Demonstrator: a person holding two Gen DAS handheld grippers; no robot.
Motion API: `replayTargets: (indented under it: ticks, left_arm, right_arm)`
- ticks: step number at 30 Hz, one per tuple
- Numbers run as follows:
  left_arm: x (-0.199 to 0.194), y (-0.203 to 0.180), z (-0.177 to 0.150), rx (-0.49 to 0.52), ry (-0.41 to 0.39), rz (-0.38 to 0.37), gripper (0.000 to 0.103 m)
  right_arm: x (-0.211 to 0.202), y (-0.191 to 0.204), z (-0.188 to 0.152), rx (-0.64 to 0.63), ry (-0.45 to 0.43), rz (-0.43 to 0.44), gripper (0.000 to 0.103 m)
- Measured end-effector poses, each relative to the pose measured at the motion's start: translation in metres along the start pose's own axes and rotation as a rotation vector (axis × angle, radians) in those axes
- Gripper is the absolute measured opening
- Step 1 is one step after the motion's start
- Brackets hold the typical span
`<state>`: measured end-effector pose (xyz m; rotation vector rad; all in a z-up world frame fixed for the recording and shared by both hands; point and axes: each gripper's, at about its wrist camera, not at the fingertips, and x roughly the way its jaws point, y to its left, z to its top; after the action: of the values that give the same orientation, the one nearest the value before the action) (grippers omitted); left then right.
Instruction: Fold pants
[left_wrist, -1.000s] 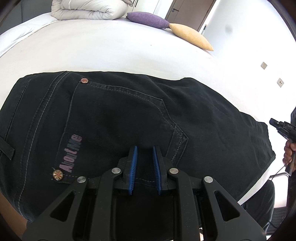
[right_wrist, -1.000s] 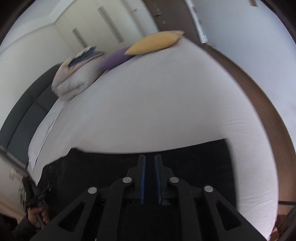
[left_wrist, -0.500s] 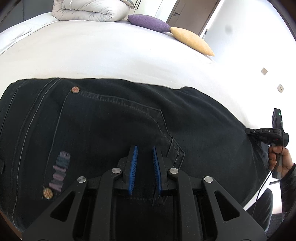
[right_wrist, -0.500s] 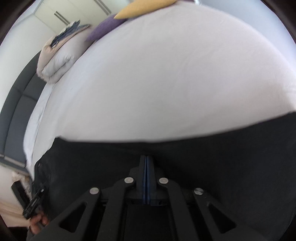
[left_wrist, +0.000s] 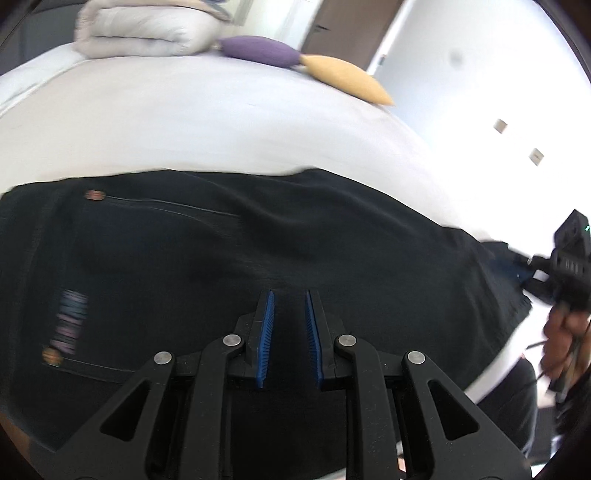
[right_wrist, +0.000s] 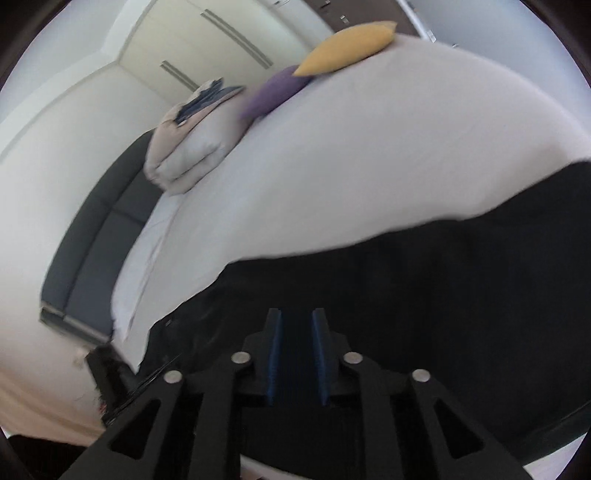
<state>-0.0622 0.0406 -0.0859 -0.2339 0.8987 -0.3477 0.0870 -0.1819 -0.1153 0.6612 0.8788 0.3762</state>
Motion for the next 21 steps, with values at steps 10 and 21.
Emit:
replayTargets:
  ticks: [10,21]
  left_arm:
    - [-0.008,0.021,-0.028,-0.014,0.002,-0.017,0.016]
    - [-0.069,0.017,-0.040,0.018,-0.163,0.026,0.017]
  right_arm:
    - [-0.061,-0.128,-0.024,0.331,-0.236,-0.121,0.000]
    - [-0.172,-0.129,-0.005,0.386,-0.577,-0.178,0.005]
